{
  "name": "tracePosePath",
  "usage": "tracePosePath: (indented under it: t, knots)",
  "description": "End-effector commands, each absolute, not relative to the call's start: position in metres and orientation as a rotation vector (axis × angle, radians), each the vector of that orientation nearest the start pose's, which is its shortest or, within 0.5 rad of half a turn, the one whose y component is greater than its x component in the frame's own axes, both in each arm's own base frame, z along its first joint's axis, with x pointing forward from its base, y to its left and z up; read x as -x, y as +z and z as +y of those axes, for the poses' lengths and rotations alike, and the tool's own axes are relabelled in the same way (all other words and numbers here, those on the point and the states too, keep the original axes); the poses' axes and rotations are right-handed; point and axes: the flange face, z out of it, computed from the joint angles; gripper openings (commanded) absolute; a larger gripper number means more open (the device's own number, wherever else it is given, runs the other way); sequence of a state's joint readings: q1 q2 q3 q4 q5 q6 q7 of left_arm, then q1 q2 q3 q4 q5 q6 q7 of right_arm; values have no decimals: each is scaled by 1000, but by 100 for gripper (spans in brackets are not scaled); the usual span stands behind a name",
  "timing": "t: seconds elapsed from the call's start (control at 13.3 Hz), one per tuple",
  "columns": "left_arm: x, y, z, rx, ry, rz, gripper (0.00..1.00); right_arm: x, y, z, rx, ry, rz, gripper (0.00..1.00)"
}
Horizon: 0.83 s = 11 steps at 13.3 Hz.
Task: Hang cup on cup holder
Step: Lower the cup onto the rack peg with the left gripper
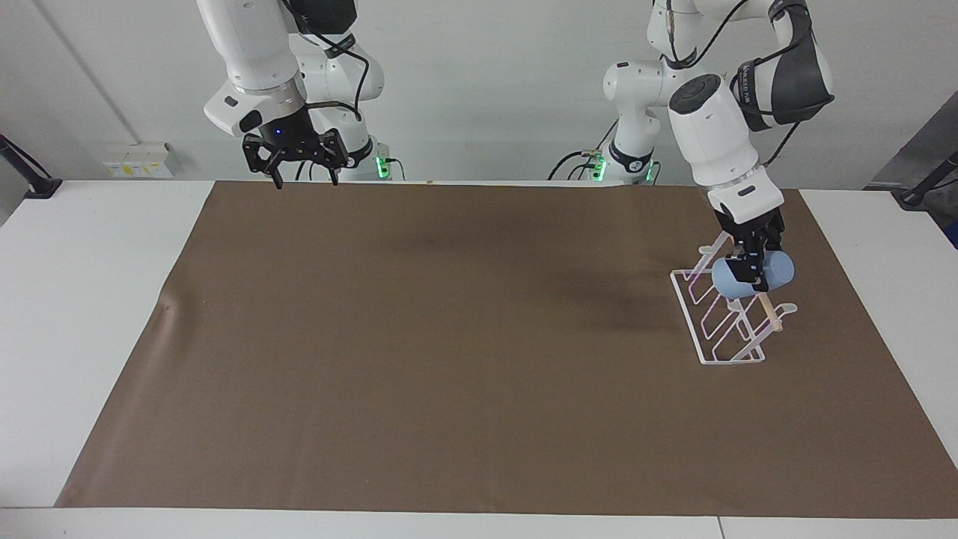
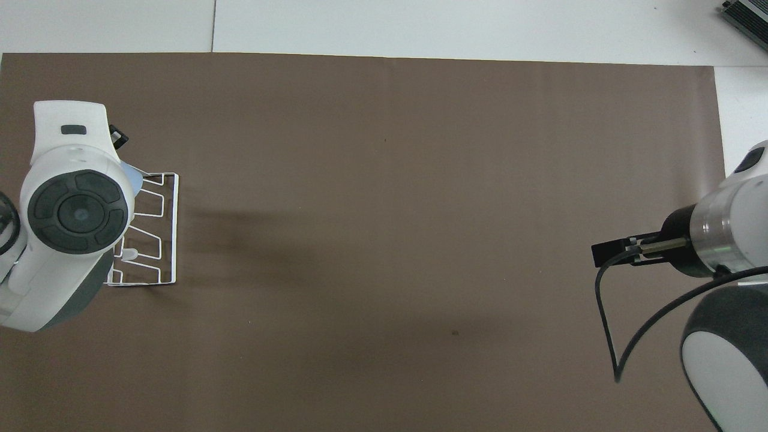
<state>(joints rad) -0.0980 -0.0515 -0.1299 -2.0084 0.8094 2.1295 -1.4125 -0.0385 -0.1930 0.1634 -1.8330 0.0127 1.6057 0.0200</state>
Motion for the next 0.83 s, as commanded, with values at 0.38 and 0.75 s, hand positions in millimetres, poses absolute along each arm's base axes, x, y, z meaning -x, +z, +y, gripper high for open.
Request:
tracePosePath:
  t: [0.38,0.75]
  knots:
    - [-556,485,-92,2313,-1052,-1061,0,-482,604,70,3155,64,-119,100]
    - [-550,471,-98,2319,-1034,-1068,0,-481,604,72,3160,62,89,100]
